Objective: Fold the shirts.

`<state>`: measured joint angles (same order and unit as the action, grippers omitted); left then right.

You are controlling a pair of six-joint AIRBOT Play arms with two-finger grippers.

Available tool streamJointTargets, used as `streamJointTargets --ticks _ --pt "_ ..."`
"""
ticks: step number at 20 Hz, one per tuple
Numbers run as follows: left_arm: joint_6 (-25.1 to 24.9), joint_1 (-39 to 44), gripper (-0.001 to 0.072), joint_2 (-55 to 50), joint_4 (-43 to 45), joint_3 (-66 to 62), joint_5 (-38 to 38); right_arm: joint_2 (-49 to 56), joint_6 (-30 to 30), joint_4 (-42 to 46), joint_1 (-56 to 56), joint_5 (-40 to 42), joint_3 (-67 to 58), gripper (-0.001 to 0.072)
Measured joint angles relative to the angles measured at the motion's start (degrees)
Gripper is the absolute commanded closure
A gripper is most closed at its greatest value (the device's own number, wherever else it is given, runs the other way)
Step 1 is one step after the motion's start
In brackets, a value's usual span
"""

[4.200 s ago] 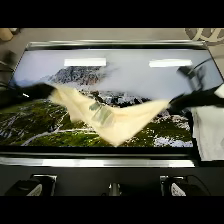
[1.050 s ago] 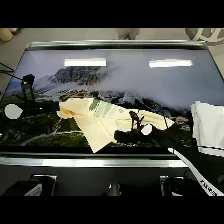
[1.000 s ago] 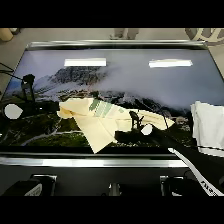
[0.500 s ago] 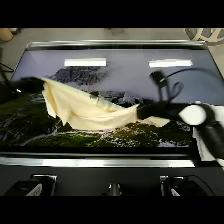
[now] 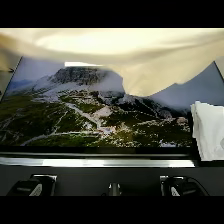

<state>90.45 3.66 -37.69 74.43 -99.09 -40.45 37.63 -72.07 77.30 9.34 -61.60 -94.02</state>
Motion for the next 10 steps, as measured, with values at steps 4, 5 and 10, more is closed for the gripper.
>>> streamJointTargets --ticks 4,5,10 --pt "0.15 0.00 0.0674 -0.37 0.39 -1.44 -9.07 2.84 -0.35 0.98 -0.20 -17.00 -1.75 0.0697" --pt "0.15 0.00 0.0674 -1.20 0.83 -0.85 -12.63 4.22 -0.07 1.16 -0.22 -21.55 -1.01 0.0697" --pt "0.15 0.00 0.0673 -5.75 1.86 12.90 -23.52 10.14 2.01 -1.38 -0.31 -27.56 18.40 0.0697"
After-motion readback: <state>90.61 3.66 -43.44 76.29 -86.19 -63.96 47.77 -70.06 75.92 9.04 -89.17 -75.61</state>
